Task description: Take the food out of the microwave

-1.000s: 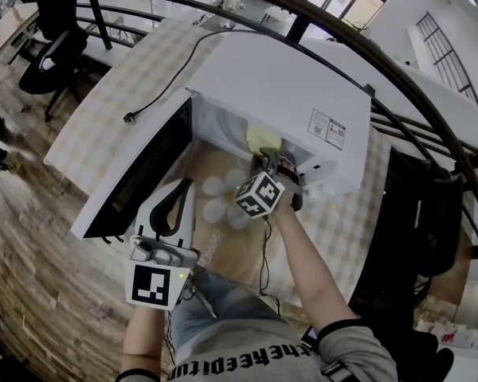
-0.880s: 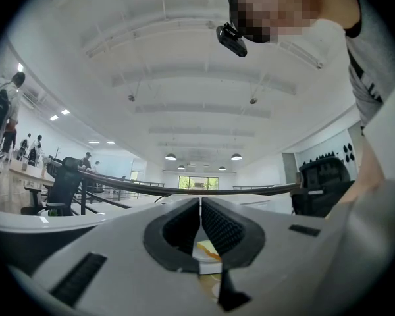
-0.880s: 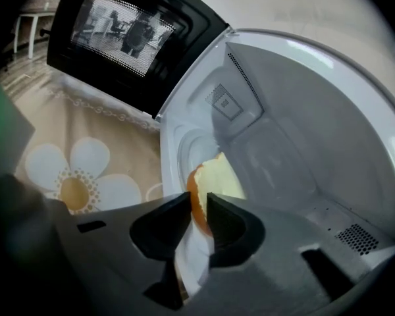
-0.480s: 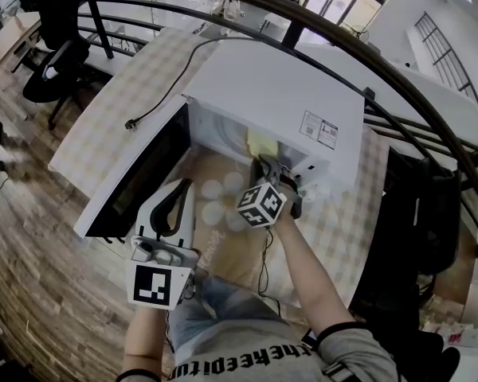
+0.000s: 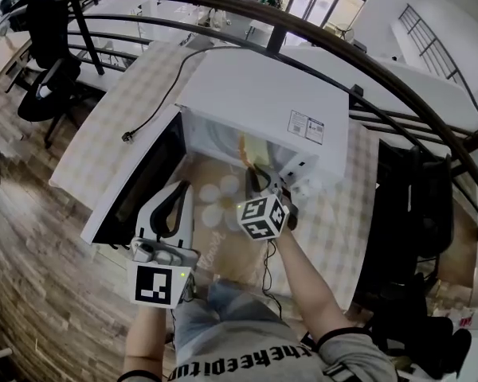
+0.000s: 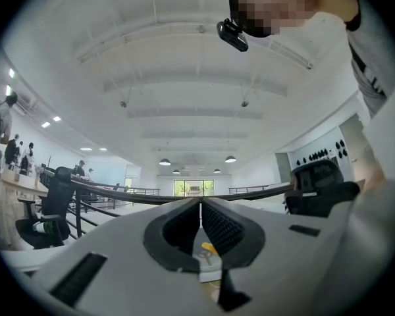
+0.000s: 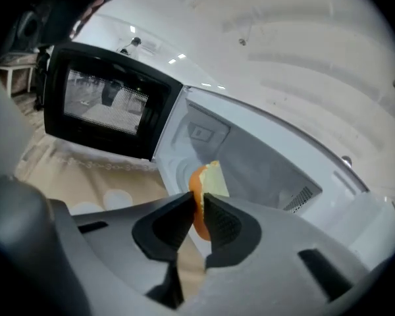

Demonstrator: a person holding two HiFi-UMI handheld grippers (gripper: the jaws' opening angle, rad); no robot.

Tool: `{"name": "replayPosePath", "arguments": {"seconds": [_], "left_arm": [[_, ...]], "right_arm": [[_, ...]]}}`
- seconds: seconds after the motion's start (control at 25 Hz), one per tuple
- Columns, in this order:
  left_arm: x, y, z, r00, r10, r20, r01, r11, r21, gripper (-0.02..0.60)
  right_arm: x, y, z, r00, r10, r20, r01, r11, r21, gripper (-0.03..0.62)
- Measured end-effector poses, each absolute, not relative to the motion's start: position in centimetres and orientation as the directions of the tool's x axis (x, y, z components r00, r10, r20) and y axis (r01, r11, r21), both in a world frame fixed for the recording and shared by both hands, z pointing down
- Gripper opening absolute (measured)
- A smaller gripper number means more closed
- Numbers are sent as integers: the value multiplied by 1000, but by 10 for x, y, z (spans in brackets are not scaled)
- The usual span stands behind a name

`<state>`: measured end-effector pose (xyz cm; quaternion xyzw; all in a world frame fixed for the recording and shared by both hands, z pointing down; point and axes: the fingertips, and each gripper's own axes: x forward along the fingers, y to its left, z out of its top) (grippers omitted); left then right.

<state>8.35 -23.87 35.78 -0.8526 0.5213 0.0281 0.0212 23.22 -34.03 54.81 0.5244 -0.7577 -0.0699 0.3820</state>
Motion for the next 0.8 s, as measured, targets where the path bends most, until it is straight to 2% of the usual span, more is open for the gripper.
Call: {"name": "replayPosePath", "arguments": {"seconds": [0.48, 0.8], "left_arm": [[80, -221, 330, 527, -844, -105, -849, -528, -14, 12], [75, -205, 306, 558, -814, -162, -827, -562, -24, 12]], "right_arm": [[230, -291, 495, -210, -870, 446, -911, 340, 232, 52], [229, -253, 469, -197, -892, 406, -952, 272, 137, 55]]}}
